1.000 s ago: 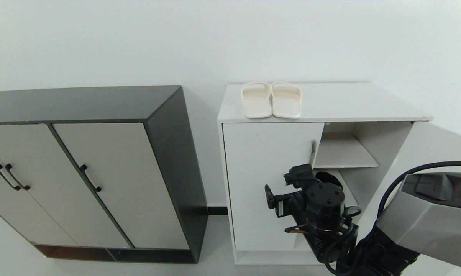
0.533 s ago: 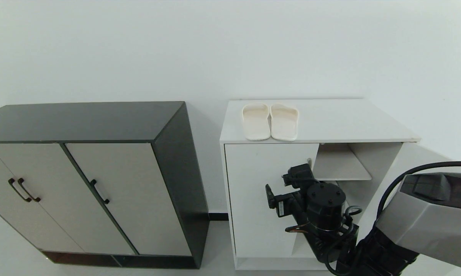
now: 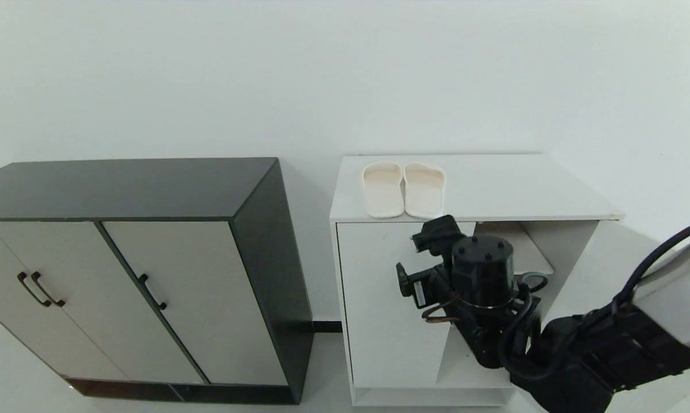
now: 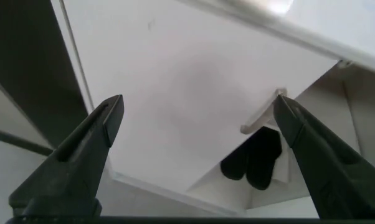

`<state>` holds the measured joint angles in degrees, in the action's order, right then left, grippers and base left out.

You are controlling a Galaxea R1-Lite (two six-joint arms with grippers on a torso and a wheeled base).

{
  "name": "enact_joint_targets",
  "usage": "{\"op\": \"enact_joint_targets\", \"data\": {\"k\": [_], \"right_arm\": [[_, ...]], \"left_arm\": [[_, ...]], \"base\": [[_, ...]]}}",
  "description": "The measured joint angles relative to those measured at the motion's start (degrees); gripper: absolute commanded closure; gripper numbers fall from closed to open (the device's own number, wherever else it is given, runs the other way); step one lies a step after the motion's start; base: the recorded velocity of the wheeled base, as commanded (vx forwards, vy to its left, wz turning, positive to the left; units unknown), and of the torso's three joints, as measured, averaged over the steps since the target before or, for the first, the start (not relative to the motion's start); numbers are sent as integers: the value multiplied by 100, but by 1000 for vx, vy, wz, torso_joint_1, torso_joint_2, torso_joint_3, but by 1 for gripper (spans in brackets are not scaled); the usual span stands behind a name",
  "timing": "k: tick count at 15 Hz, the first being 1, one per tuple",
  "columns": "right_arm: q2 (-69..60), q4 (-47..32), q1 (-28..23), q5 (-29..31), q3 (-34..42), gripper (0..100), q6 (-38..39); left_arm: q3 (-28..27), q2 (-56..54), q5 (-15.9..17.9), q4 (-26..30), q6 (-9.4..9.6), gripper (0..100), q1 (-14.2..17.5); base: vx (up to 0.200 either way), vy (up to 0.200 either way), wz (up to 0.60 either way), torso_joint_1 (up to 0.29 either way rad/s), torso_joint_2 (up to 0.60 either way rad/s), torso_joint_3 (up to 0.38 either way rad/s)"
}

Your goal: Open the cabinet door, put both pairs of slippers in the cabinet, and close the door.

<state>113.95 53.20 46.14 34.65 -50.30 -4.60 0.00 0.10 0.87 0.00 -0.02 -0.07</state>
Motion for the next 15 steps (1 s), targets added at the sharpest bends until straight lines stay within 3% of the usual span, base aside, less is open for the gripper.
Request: {"op": "enact_joint_targets", "data": {"k": [4, 8, 15], "right_arm": [[-510, -1781, 72, 268, -1215, 0, 883], [-660, -1853, 38, 285, -1524, 0, 961], [-675, -1853, 18, 293, -1557, 0, 1053]], "left_arm": [[0, 0, 2, 0, 2, 100, -2], [0, 0, 2, 0, 2, 100, 0], [0, 0, 9, 0, 2, 100, -4]], "base": [[0, 0, 0, 0, 0, 0], [0, 0, 0, 0, 0, 0], [200, 0, 0, 5, 3, 2]]}}
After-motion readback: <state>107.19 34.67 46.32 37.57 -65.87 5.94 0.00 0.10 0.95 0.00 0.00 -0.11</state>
